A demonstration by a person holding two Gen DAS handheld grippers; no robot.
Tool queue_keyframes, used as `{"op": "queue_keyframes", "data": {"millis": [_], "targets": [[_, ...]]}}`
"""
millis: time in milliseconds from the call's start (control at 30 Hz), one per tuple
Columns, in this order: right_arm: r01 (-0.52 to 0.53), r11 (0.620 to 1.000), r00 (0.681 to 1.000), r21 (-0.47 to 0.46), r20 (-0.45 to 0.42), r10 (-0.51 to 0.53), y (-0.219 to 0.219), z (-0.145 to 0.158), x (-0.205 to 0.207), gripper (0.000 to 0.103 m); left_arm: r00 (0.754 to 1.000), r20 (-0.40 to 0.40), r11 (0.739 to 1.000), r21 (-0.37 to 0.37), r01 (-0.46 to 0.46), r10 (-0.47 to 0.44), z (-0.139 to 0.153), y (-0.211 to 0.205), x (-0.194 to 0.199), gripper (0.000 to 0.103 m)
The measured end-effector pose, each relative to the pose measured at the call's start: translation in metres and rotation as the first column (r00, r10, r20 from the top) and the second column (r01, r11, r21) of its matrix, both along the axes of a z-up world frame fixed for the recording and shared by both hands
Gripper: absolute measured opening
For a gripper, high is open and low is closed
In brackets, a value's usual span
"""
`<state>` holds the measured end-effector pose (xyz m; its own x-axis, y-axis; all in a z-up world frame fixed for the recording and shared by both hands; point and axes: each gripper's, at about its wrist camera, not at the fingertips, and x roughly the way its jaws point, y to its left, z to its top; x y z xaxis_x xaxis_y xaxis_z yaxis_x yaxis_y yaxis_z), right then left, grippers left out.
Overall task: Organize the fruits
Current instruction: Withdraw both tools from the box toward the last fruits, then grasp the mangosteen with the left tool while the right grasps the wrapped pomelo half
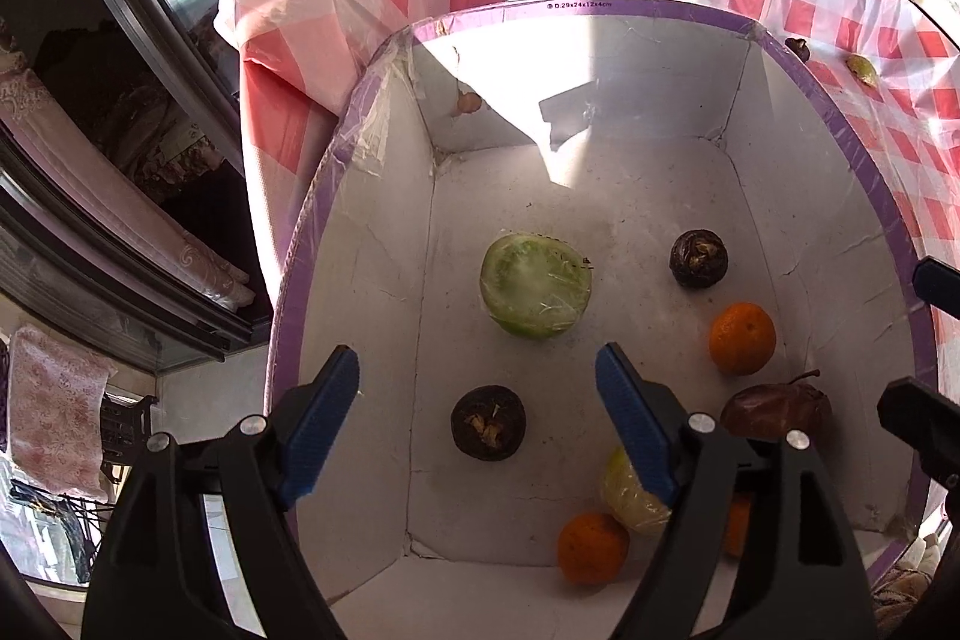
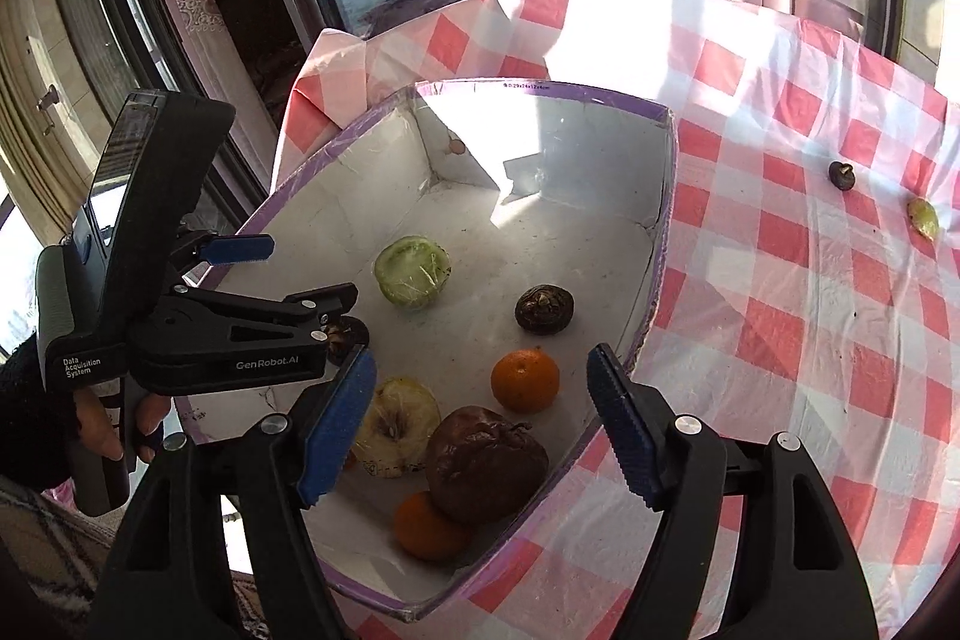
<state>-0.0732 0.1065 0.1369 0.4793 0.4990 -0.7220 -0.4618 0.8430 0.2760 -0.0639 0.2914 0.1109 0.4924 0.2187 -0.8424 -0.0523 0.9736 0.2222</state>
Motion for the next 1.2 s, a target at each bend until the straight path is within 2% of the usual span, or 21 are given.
{"op": "queue_keyframes", "data": {"millis": [67,167,300,367,433,533,667,733,800,900,1000,1067,1200], "targets": [[0.049,0.999,0.999,-0.004,0.002,-0.049,-0.014,0.001,0.003,0.073,0.997,0.076,1.000,0.022,-0.016,0.015,0.013,-0.007,0.002,0.094],[0.126,0.991,0.991,0.046,-0.042,-0.124,-0.045,-0.002,0.008,0.074,0.981,0.193,1.000,0.026,-0.005,0.000,0.033,-0.026,0.003,0.096],[0.256,0.967,0.963,0.017,-0.098,-0.253,-0.093,-0.016,0.014,0.074,0.925,0.374,0.998,0.030,0.063,-0.070,0.064,-0.068,0.000,0.101],[0.315,0.949,0.940,-0.013,-0.130,-0.314,-0.118,-0.027,0.016,0.074,0.898,0.420,0.990,0.015,0.138,-0.131,0.074,-0.097,0.004,0.101],[0.362,0.930,0.917,-0.068,-0.152,-0.368,-0.142,-0.038,0.016,0.074,0.881,0.429,0.975,-0.005,0.222,-0.199,0.077,-0.128,0.008,0.101],[0.423,0.897,0.876,-0.131,-0.193,-0.441,-0.179,-0.053,0.018,0.074,0.863,0.385,0.932,-0.016,0.361,-0.328,0.067,-0.183,0.018,0.101],[0.477,0.851,0.822,-0.218,-0.231,-0.520,-0.224,-0.073,0.022,0.074,0.838,0.281,0.870,-0.025,0.493,-0.467,0.036,-0.246,0.026,0.101],[0.497,0.832,0.798,-0.244,-0.246,-0.549,-0.245,-0.083,0.026,0.074,0.840,0.208,0.849,-0.066,0.524,-0.502,0.015,-0.270,0.033,0.101],[0.511,0.816,0.777,-0.272,-0.260,-0.573,-0.264,-0.093,0.032,0.074,0.849,0.131,0.843,-0.117,0.526,-0.512,-0.008,-0.286,0.043,0.101],[0.526,0.797,0.757,-0.295,-0.264,-0.597,-0.289,-0.105,0.047,0.074,0.878,0.034,0.864,-0.163,0.476,-0.477,-0.038,-0.300,0.061,0.101],[0.523,0.798,0.762,-0.301,-0.255,-0.595,-0.310,-0.115,0.074,0.074,0.914,-0.044,0.901,-0.190,0.389,-0.404,-0.063,-0.305,0.081,0.101],[0.511,0.806,0.777,-0.300,-0.239,-0.582,-0.318,-0.122,0.097,0.075,0.931,-0.084,0.922,-0.193,0.335,-0.355,-0.077,-0.309,0.098,0.101],[0.459,0.841,0.846,-0.287,-0.148,-0.512,-0.329,-0.127,0.158,0.080,0.955,-0.096,0.949,-0.174,0.263,-0.282,-0.088,-0.319,0.136,0.101]]}}
